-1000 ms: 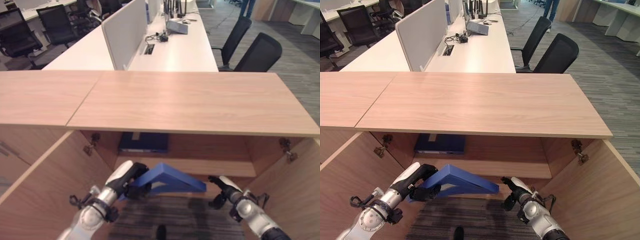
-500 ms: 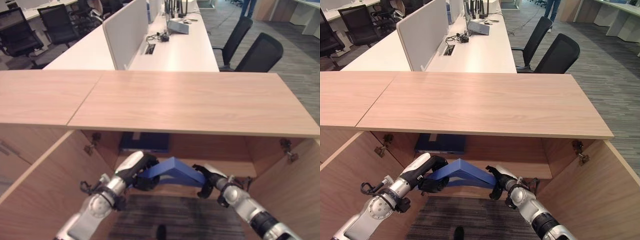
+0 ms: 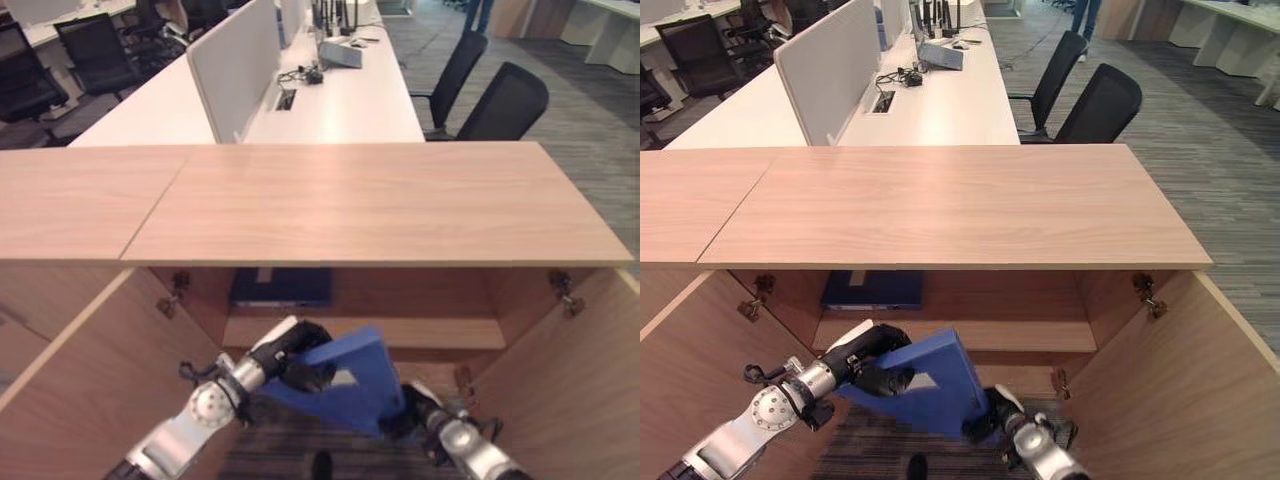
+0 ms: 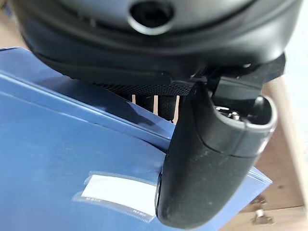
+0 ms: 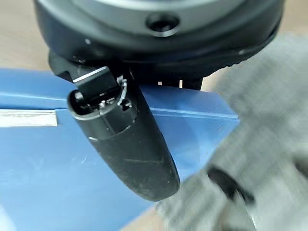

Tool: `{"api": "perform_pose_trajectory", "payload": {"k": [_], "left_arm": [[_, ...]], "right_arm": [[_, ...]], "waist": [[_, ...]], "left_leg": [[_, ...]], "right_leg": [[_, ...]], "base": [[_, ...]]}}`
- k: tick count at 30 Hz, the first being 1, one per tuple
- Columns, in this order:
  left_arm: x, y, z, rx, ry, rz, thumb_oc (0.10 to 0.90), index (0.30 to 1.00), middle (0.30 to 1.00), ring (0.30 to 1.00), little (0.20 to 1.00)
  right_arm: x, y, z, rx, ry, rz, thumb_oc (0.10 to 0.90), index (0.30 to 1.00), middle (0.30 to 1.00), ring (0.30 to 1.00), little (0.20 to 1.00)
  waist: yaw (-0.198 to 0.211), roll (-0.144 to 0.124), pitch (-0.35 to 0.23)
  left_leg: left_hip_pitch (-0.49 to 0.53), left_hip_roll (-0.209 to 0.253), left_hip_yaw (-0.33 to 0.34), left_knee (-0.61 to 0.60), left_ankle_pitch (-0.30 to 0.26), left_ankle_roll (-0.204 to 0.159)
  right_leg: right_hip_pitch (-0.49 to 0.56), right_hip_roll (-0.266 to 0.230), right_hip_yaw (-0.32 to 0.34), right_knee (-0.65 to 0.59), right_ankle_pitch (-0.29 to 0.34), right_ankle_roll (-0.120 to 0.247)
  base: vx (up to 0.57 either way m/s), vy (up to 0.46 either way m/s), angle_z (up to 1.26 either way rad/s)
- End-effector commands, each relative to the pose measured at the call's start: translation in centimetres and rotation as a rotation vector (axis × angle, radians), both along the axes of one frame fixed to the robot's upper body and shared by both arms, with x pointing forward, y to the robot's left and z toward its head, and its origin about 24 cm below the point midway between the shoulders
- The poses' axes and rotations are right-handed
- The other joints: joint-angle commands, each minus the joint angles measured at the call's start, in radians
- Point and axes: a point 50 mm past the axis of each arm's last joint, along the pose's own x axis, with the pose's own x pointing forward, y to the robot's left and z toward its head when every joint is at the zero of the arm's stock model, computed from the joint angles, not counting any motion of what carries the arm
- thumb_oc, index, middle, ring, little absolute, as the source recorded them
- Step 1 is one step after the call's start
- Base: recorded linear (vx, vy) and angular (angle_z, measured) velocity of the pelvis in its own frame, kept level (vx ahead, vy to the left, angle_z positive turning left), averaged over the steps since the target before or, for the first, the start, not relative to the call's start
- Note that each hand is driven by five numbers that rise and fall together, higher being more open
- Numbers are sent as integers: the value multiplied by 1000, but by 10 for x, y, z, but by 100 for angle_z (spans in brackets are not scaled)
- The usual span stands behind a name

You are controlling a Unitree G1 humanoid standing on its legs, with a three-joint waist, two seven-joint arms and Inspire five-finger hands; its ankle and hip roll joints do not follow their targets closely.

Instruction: Put the empty folder in the office cabinet

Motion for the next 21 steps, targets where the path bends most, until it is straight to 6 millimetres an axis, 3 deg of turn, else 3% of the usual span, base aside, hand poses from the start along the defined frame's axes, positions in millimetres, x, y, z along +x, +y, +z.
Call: {"api": "perform_pose_trajectory", "payload": {"k": [1,4,7,8,12,13,15,18,20,21], "left_arm": [[31,-96,101,-753,-266,-175,400,300,300,300,300],[34,-107,96,-805,-205,-173,400,300,300,300,300],[35,-110,91,-827,-167,-158,400,300,300,300,300],[38,-103,85,-839,-149,-91,800,900,900,900,900],[40,-66,56,-814,-105,149,800,900,900,900,900],[34,-39,35,-764,-79,308,800,900,900,900,900],[29,-30,28,-763,-62,368,800,900,900,900,900],[0,5,-18,-753,65,677,800,900,900,900,900],[-8,13,-27,-721,82,735,800,900,900,900,900],[-27,27,-48,-650,149,825,800,900,900,900,900]], "right_arm": [[66,129,73,742,-128,-95,400,300,300,300,300],[53,142,69,877,-8,-197,400,300,300,300,300],[51,139,65,896,13,-252,400,300,300,300,300],[48,130,56,892,44,-357,400,300,300,300,300],[40,97,35,880,97,-628,400,300,300,300,300],[35,78,27,872,94,-747,400,300,300,300,300],[32,69,24,859,89,-795,400,300,300,300,300],[20,33,15,791,49,-932,400,300,300,300,300],[19,24,14,774,31,-951,400,300,300,300,300],[13,9,13,749,9,-997,400,300,300,300,300]], "waist": [[4,-14,-34],[1,-12,-28],[-3,-10,-26],[-5,-7,-26],[-7,-5,-25],[-4,-6,-23],[-5,-6,-26],[-5,-10,-27],[-5,-11,-27],[-6,-11,-26]], "left_leg": [[76,13,-26,-5,-185,-30],[76,14,-24,-5,-183,-33],[76,14,-22,-5,-183,-34],[76,14,-22,-5,-183,-35],[76,14,-21,-5,-183,-37],[80,15,-18,-5,-185,-37],[77,15,-18,-5,-184,-38],[76,18,-18,-5,-184,-37],[74,18,-19,-5,-184,-36],[74,18,-20,-5,-184,-35]], "right_leg": [[-69,-30,-19,-1,39,32],[-72,-29,-18,-1,42,32],[-74,-28,-15,-1,44,32],[-75,-28,-16,-1,45,31],[-75,-26,-19,-1,45,32],[-72,-26,-20,-1,44,32],[-75,-26,-22,-1,44,33],[-76,-26,-22,-1,42,32],[-77,-26,-24,-1,41,32],[-78,-25,-24,-1,40,32]], "base": [[0,0,0],[0,0,0],[0,0,0],[0,0,0],[4,1,3],[16,4,5],[4,0,-3],[16,-8,-4],[14,-6,-7],[21,-1,3]]}}
